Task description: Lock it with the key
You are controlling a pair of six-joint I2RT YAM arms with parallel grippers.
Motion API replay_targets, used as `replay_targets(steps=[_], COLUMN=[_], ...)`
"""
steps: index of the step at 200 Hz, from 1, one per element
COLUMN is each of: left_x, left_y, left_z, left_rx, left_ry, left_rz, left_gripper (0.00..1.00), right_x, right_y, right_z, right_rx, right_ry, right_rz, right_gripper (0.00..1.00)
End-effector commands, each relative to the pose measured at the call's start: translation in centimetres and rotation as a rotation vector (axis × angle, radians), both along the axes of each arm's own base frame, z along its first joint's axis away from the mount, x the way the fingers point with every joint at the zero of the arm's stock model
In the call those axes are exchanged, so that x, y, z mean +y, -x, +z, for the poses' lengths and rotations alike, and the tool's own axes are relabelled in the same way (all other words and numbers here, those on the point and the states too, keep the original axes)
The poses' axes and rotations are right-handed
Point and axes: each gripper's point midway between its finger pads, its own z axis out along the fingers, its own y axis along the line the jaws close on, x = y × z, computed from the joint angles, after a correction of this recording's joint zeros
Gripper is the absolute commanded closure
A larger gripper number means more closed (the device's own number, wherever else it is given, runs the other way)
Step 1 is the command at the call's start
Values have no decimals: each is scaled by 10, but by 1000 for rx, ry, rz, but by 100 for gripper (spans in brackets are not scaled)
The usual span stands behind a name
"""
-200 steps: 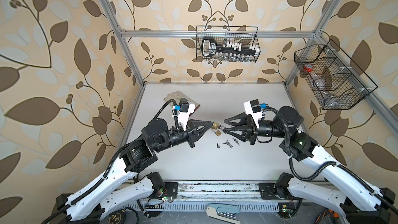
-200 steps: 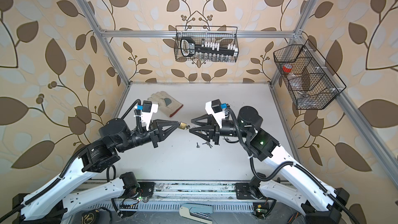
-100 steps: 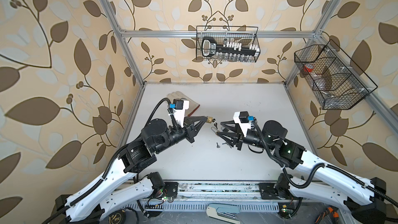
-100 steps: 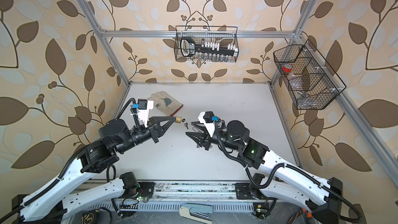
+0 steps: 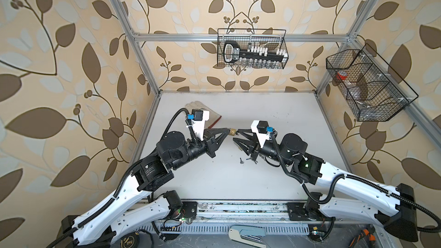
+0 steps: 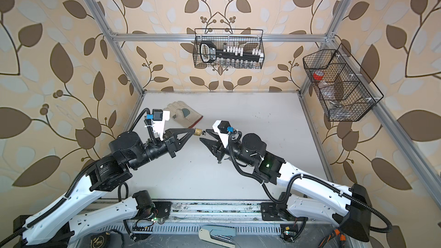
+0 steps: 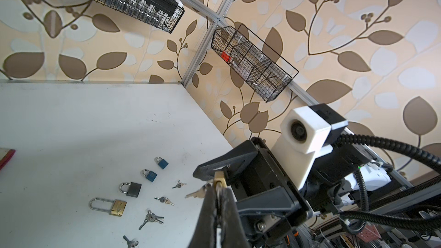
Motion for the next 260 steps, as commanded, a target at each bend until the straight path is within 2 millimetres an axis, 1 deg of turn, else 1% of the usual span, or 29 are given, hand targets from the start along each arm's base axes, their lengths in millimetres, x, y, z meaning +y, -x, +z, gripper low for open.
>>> replay_targets(steps=[1,17,32,54,76,103,120,128,145,164,188,210,219,230,244,260], left_x=[0,0,0,-1,-1,1,3,4,6,11,18,20,20,21,27,29], left_y=[4,4,4,4,4,4,4,5,5,5,5,4,1,-4,-15,-21], left_z=[25,25,25,25,25,25,26,28,28,29,31,27,21,8,-19,-46], left_rx=[-50,-52,-53,-53,-55,-57,-58,-60,-64,-65,-75,-70,-55,-28,60,131], left_ry=[74,73,73,71,70,69,71,74,74,80,91,74,43,-29,-130,-218], left_rz=[-17,-18,-19,-21,-20,-12,-7,-5,-2,18,44,60,72,96,165,197], left_gripper=[100,100,100,100,100,100,100,100,100,100,100,100,100,100,100,100], right_x=[-1,-2,-3,-3,-3,-5,-8,-12,-25,-39,-45,-49,-49,-47,-45,-46], right_y=[-1,-2,-2,-2,-2,-3,-5,-7,-18,-28,-30,-29,-30,-31,-31,-30], right_z=[23,25,26,27,27,23,18,15,5,-13,-30,-45,-53,-69,-95,-125], right_rx=[-39,-42,-45,-47,-46,-41,-30,-19,28,93,134,160,174,202,254,329], right_ry=[-46,-52,-57,-59,-58,-51,-44,-43,-50,-37,-6,18,45,101,174,226], right_rz=[-18,-25,-30,-27,-27,-40,-57,-82,-172,-252,-274,-288,-294,-294,-293,-304], right_gripper=[63,67,68,74,83,91,100,100,100,100,100,100,100,100,100,100])
